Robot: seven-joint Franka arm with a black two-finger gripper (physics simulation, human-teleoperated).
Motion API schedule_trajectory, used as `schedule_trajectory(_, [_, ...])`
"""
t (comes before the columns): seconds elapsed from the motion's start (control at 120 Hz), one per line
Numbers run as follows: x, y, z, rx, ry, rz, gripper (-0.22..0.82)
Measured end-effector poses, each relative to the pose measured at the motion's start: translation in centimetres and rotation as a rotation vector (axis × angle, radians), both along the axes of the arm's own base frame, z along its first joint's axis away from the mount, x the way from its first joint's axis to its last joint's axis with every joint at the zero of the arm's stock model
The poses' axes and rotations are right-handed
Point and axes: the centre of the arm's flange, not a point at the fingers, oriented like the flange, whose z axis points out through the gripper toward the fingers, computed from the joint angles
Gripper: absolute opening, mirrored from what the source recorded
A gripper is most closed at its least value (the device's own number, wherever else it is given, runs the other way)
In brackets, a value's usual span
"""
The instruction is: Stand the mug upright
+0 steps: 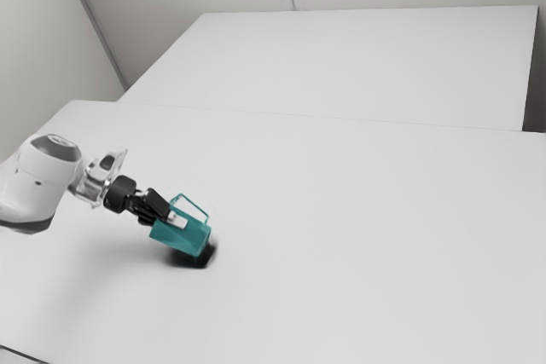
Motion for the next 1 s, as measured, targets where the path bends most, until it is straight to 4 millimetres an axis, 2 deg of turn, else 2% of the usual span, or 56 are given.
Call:
schedule_trajectory(0.108, [1.2, 0.0, 1.3, 0.026, -0.03, -0.025, -0.18])
schedule_trajectory(0.2, [3.2, 0.5, 3.5, 0.081, -0.077, -0.064, -0.18])
schedule_trajectory(0.275, [4.4, 0.5, 4.6, 0.125, -0.097, -0.099, -0.18])
schedule_trajectory(0.417, [6.7, -1.0, 6.5, 0.228, -0.144, -0.184, -0.18])
schedule_trajectory(0.542, [8.9, -4.9, 7.2, 0.332, -0.182, -0.29, -0.18])
schedule_trajectory(0.708, [12.5, -13.3, 8.4, 0.526, -0.276, -0.487, -0.18])
schedule_trajectory(0.75, [13.2, -14.8, 8.3, 0.57, -0.292, -0.523, -0.18])
schedule_trajectory(0.817, [14.0, -16.3, 7.7, 0.624, -0.301, -0.557, -0.18])
schedule_trajectory(0.925, [14.5, -17.6, 7.5, 0.723, -0.312, -0.613, -0.18])
schedule_trajectory(1.0, [15.1, -18.7, 8.4, 0.791, -0.341, -0.652, -0.18])
